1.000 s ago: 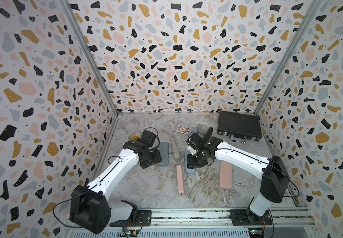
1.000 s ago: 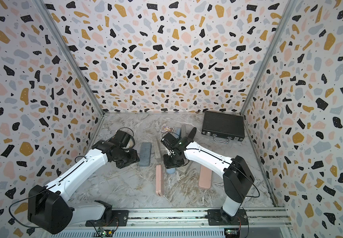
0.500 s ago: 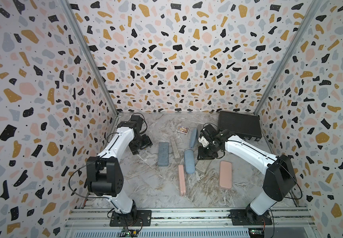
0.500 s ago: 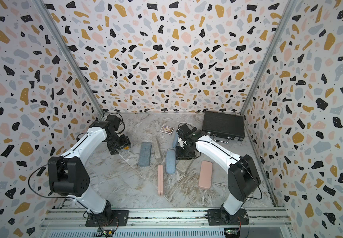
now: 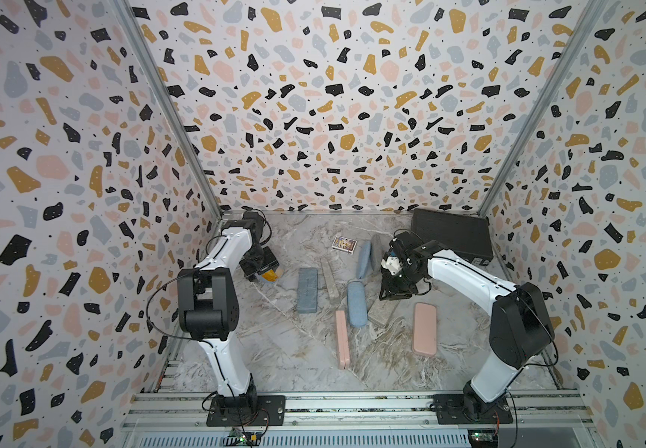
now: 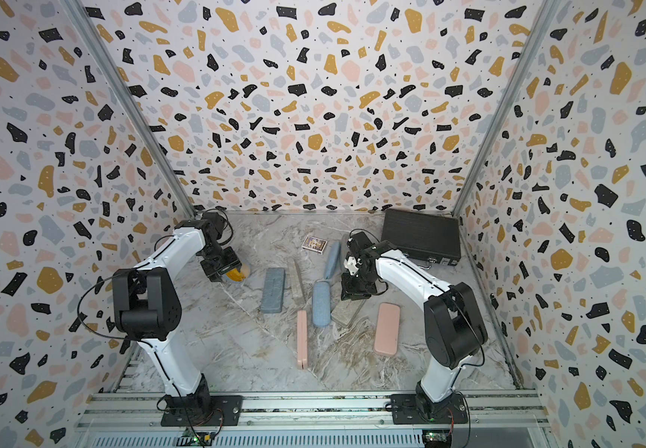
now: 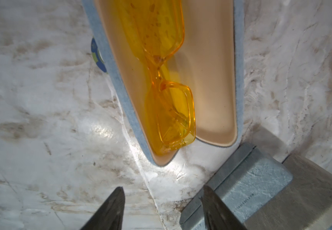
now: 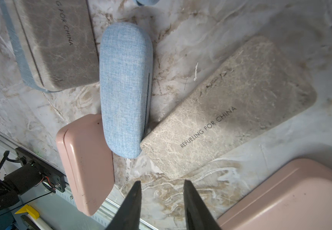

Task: Close the glasses case
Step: Pick up the glasses case at the center of the board.

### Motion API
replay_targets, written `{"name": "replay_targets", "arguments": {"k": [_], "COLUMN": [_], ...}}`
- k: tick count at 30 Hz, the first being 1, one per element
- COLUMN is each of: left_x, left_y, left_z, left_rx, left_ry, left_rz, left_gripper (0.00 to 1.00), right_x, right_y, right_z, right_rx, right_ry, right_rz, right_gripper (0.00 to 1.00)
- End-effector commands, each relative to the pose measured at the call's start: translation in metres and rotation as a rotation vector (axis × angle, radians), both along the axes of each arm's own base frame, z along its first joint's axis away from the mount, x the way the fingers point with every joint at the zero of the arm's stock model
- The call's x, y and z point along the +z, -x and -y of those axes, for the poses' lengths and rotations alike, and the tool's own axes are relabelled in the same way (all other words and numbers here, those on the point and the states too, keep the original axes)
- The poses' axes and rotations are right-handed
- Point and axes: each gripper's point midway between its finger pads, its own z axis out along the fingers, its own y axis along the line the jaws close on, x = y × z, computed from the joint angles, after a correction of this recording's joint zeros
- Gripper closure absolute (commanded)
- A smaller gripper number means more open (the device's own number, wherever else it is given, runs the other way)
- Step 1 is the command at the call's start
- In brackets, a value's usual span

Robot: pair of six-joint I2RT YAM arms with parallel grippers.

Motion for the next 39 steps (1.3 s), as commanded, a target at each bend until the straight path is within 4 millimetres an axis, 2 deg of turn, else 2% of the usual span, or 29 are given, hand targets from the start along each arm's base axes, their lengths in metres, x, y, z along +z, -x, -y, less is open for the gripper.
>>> {"name": "replay_targets", "arguments": {"k": [1, 14, 19, 32, 39], "left_x": [-0.002, -0.017, -0.023, -0.031, -0.032], "left_y": [-0.011, -0.023, -0.024, -0.023, -0.027], "left_z": [-0.013, -0.029, -0.032, -0.041, -0.045], "left_rx": [0.035, 0.055, 0.060, 0.070, 0.070], "left_ry": [-0.011, -0.024, -0.022, -0.036, -0.042], "left_rz": [0.022, 0.024, 0.021, 0.014, 0.020], "left_gripper": [0.42, 0.43, 0.59, 0.60, 0.70], "right_x": [-0.004, -0.012, -0.014, -0.019, -0.019], "right_y": [0.004, -0.007, -0.007, -0.009, -0.010], "right_z": [0.003, -0.006, -0.007, -0.012, -0.013], "right_rx": [0.020, 0.035, 0.034, 0.034, 0.038], "right_ry": [-0.004, -0.012, -0.009, -0.021, -0.020], "right_rz": [-0.035, -0.073, -0.086, -0.115, -0.125], "right_gripper": [0.63, 0.63, 0.63, 0.63, 0.63]}}
